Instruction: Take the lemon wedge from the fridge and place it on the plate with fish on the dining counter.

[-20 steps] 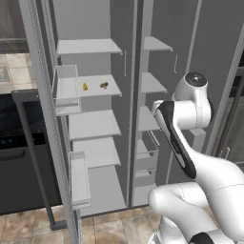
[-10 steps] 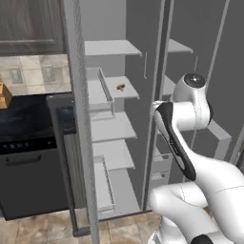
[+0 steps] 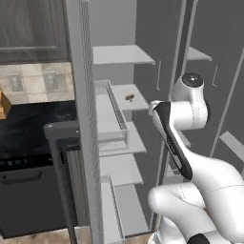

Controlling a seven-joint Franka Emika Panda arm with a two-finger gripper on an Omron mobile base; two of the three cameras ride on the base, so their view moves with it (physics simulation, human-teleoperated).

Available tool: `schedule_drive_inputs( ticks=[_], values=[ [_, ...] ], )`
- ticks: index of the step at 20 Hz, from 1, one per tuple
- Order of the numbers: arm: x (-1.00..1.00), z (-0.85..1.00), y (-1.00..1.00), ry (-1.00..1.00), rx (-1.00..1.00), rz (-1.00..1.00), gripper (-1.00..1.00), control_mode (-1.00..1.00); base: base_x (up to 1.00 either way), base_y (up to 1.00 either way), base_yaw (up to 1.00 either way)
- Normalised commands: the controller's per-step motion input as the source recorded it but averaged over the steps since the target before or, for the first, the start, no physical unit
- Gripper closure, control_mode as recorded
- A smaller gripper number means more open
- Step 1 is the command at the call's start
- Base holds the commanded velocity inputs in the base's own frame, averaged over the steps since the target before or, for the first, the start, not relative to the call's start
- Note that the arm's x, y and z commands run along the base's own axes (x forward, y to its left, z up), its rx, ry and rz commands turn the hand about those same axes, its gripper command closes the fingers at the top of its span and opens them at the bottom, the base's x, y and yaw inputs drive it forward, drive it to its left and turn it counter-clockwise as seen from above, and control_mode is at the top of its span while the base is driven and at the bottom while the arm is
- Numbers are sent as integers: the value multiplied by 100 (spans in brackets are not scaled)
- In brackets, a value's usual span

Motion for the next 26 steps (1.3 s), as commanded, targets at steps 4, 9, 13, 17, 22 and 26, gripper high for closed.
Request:
schedule_drive_inputs(
  ticks=[4,9,13,17,22,26],
  values=[
    [0,0,0,0,0,0,-100,100,60,-23,10],
    [0,0,0,0,0,0,-100,100,97,-2,5],
    [0,0,0,0,0,0,-100,100,84,5,2],
    [0,0,0,0,0,0,-100,100,24,12,8],
    [0,0,31,0,1,18,-100,-100,0,7,3],
    [-32,-13,80,-1,-3,33,-100,-100,0,0,0]
  ],
)
